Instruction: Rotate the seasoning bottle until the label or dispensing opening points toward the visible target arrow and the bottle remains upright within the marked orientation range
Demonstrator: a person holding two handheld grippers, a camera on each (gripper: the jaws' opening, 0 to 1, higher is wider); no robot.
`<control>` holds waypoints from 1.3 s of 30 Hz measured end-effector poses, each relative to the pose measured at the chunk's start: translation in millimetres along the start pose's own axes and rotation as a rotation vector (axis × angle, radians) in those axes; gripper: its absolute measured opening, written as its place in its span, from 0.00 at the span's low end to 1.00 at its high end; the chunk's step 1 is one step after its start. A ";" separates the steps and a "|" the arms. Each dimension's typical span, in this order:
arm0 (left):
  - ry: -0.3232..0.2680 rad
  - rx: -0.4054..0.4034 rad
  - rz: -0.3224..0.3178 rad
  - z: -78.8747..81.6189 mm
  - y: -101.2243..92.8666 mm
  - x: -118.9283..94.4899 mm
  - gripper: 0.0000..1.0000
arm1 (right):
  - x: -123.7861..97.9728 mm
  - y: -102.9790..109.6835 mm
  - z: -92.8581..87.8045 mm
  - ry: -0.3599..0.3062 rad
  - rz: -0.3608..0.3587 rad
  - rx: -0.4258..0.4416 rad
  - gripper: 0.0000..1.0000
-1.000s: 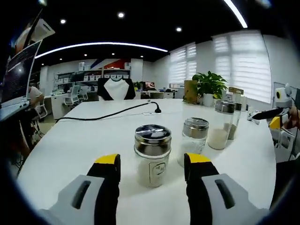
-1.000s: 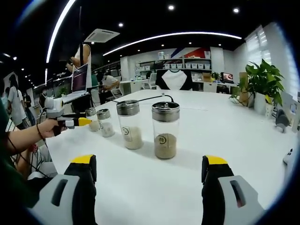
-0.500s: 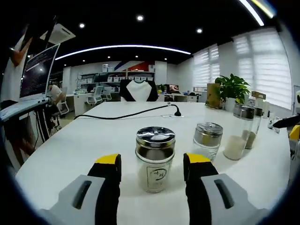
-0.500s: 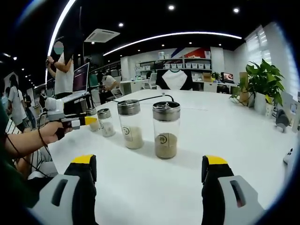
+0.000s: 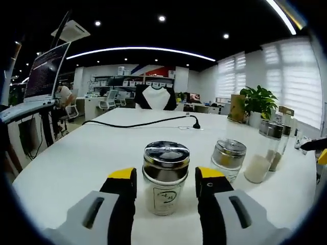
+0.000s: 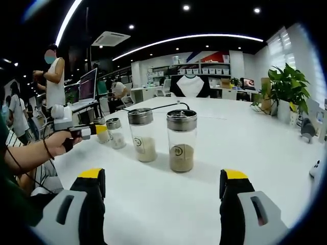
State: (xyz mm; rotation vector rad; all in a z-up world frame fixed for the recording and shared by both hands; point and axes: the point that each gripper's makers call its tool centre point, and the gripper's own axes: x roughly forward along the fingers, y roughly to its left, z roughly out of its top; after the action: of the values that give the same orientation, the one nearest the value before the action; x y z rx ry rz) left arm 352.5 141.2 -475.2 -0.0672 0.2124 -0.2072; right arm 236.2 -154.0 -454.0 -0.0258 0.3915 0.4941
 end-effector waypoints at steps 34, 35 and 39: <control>0.033 0.084 -0.094 -1.8 -1.6 0.5 0.35 | 1.1 -0.2 1.4 0.003 0.001 -0.003 0.94; 0.029 0.081 -0.098 -1.7 -1.7 0.6 0.35 | 1.2 -0.3 1.7 0.002 0.001 -0.003 0.94; 0.027 0.086 -0.108 -1.8 -1.9 1.1 0.35 | 1.5 0.0 2.4 0.002 0.002 -0.007 0.94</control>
State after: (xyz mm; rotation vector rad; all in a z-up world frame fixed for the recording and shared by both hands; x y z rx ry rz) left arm 352.9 139.0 -477.0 0.0093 0.2273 -0.3246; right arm 238.3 -153.0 -452.3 -0.0331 0.3915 0.4972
